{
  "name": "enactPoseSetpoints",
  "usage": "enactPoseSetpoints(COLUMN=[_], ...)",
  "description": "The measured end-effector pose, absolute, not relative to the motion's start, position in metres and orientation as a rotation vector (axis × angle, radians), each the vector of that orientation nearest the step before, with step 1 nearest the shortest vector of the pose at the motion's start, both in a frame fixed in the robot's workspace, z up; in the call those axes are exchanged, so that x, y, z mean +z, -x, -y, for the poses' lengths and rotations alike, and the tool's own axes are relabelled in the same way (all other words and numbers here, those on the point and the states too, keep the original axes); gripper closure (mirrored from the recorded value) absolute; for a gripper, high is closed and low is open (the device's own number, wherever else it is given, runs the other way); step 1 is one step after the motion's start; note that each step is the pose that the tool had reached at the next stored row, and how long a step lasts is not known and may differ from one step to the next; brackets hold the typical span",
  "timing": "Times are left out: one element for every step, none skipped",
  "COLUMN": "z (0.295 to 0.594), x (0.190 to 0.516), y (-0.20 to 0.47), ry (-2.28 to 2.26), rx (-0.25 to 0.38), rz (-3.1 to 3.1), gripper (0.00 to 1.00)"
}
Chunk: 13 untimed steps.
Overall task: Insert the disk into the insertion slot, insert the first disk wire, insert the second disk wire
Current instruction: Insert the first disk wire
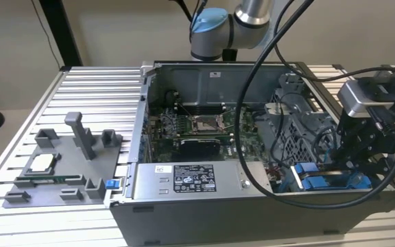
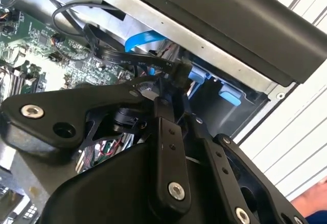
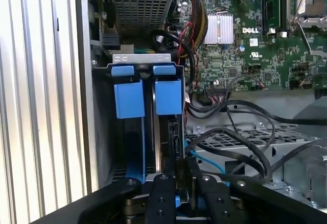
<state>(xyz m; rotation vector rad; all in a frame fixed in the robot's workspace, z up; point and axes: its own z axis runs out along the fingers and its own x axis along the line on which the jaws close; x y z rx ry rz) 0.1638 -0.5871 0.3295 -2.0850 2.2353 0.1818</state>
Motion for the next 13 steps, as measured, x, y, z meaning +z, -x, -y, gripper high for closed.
enactPoseSetpoints(z=[0.587,0.587,0.587,0.587,0.587,0.587,0.587,0.587,0.587,0.587,0.587,0.587,0.587], x=[0.332,0.335,0.339,0.343,0.347,0.351,0.355,0.359,0.363,0.366,0.369,0.370,0.371], y=[-0.164,-0.164,-0.164,-0.164,-0.164,-0.164,-0.164,-0.164,-0.164,-0.164,-0.164,-0.164,-0.164], ry=[2.085,2.086,2.086,2.087,2.087,2.087,2.087,2.087,2.087,2.087,2.087,2.087,2.087], rx=[0.183,0.184,0.184,0.185,0.185,0.185,0.185,0.185,0.185,0.185,0.185,0.185,0.186], rz=[-2.235,-2.236,-2.237,-2.237,-2.238,-2.238,-2.238,-2.238,-2.238,-2.238,-2.238,-2.238,-2.238], gripper=[1.00,1.00,1.00,1.00,1.00,1.00,1.00,1.00,1.00,1.00,1.00,1.00,1.00])
